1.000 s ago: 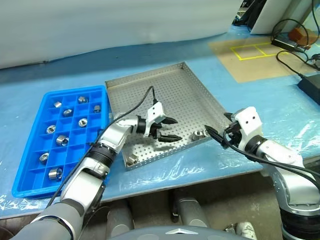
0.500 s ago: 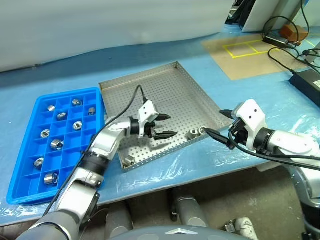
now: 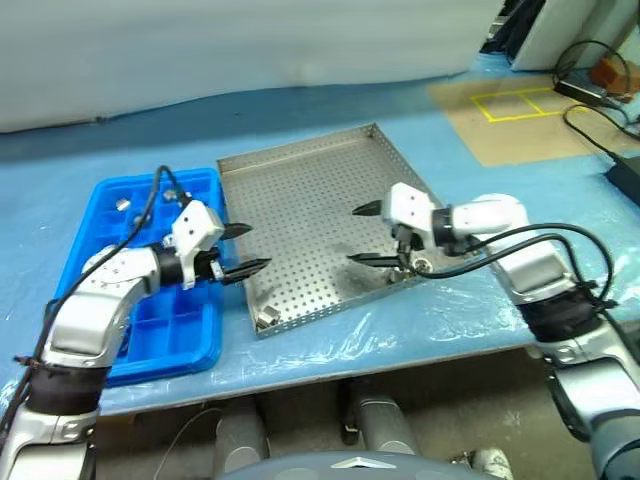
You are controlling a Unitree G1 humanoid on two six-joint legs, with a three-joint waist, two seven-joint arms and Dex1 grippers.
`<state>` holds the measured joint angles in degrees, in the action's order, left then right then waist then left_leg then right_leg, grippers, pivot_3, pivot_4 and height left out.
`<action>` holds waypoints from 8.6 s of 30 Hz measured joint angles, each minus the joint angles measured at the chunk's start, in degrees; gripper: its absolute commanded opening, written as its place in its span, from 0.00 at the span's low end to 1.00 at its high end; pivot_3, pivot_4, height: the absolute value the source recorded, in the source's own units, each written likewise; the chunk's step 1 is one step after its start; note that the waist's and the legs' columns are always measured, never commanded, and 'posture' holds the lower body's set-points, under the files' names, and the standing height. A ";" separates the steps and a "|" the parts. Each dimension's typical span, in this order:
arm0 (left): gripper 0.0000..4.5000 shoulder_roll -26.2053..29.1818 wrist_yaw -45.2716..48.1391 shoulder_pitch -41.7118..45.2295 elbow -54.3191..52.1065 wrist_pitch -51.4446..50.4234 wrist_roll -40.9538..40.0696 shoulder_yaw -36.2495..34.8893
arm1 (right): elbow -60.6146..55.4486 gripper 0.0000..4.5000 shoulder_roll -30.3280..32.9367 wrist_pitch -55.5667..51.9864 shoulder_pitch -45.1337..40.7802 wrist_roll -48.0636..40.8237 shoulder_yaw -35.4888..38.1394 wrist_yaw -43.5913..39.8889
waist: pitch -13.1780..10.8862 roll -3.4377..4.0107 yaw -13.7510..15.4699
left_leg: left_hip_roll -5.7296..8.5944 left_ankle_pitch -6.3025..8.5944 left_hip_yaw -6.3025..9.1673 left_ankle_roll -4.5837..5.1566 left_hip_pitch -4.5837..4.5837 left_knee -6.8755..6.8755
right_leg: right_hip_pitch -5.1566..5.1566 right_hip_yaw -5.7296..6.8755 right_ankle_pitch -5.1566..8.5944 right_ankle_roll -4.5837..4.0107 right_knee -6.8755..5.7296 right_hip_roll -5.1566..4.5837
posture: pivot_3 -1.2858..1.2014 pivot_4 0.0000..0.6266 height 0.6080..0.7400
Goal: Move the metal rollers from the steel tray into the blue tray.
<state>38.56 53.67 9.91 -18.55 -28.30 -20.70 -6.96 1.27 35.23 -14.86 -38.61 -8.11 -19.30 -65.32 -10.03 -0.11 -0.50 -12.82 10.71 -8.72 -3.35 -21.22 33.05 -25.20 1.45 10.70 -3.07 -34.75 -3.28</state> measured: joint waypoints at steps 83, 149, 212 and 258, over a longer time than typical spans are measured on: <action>0.86 4.39 -9.12 -10.07 -5.96 -5.05 -11.79 -4.48 | 23.11 0.23 -9.17 4.09 -5.30 6.35 3.54 -6.87 | -0.02 -0.09 7.70 | -0.07 -0.05 0.03 -0.12 0.08 -0.08 | -0.03 0.05 0.11 -0.10 -0.20 0.01 | 0.55 0.24 1.00; 0.86 2.27 -24.54 -22.87 -17.66 -12.11 -18.06 -25.30 | 60.20 0.52 -34.49 34.64 -26.22 14.62 4.07 5.75 | -0.07 -0.09 11.36 | -0.23 -0.11 0.18 -0.27 -0.66 -0.06 | -0.95 0.13 0.27 -0.31 -0.69 0.07 | 0.64 0.24 1.00; 0.86 -9.96 -7.64 6.65 3.68 -8.32 -3.32 13.58 | 2.24 0.52 14.23 1.14 10.61 5.23 6.79 -7.52 | 0.02 -0.15 -0.13 | -0.04 -0.03 -0.02 -0.02 0.14 0.14 | 0.12 -0.12 0.17 -0.18 -0.25 0.13 | 0.44 0.24 1.00; 0.86 -11.05 -11.72 5.18 1.91 -8.70 -3.09 13.62 | 11.37 0.69 14.46 4.25 7.53 8.57 3.72 -10.90 | 0.31 -0.18 3.20 | 0.03 0.12 -0.03 0.24 0.25 0.09 | 0.51 0.00 0.23 -0.12 0.03 -0.06 | 0.45 0.24 1.00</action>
<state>27.51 41.95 15.08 -16.65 -37.00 -23.79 6.67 12.65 49.69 -10.62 -31.07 0.45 -15.58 -76.22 -9.72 -0.28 2.70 -12.79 10.84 -8.74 -3.11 -20.97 33.14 -24.70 1.45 10.93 -3.19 -34.71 -3.33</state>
